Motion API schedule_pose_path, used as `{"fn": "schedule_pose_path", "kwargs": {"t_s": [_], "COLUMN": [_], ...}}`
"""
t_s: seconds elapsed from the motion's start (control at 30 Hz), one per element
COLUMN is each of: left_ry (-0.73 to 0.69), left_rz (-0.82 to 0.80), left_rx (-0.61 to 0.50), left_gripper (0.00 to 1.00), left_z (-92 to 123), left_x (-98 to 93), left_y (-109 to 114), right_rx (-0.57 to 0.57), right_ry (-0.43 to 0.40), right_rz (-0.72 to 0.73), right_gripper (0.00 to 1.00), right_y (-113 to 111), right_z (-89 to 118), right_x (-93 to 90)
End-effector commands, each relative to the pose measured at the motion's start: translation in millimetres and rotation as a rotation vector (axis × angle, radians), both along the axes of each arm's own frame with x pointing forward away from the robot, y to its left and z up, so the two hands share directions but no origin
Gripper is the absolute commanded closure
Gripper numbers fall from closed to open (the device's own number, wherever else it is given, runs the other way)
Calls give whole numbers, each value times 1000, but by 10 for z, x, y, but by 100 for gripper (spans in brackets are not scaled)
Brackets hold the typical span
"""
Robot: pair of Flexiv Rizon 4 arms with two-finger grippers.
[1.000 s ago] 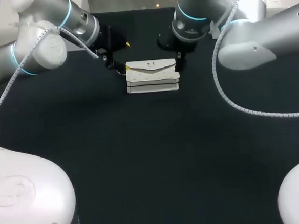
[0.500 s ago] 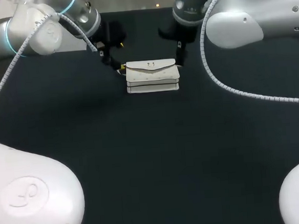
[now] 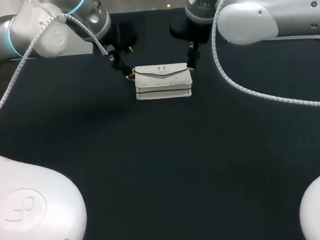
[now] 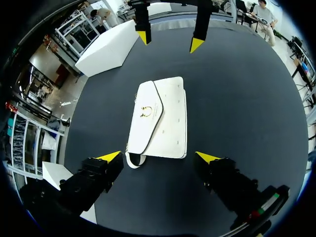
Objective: Pick up the bag, open it, inspect its contents, close it, and place it on the opposite side
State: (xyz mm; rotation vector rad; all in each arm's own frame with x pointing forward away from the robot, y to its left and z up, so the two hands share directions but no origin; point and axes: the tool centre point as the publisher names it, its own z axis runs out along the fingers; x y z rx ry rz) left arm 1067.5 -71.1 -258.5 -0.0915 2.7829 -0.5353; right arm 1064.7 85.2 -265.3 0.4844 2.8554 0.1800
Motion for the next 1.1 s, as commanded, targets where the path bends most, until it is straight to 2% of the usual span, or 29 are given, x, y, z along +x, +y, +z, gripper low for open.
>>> {"fn": "schedule_pose_path", "kwargs": {"t_s": [0.03,0.17,0.27,0.33,0.57,0.77,0.83,1.1], "left_ry": [258,459,612,620,727,759,728,728], "left_rz": [437,791,937,1060,1184,1279,1290,1290], "left_rx": [12,-61,-219,-313,-488,-627,-591,-591], "left_gripper": [0,0,0,0,0,0,0,0], "left_z": [188,227,191,152,46,52,53,53], "left_x": [-91,-78,-31,-34,-56,-37,26,26], "left_y": [-7,110,237,319,350,380,358,358], "right_rx": [171,390,521,568,702,819,801,801], "right_ry": [251,384,408,389,456,459,487,487], "right_rz": [-339,-595,-781,-881,-1054,-1181,-1247,-1247], "right_gripper": [0,0,0,0,0,0,0,0], "right_y": [-71,-232,-308,-315,-282,-314,-327,-327], "right_z": [87,120,79,47,-46,-15,-20,-20], "right_x": [102,76,60,26,25,20,29,29]}}
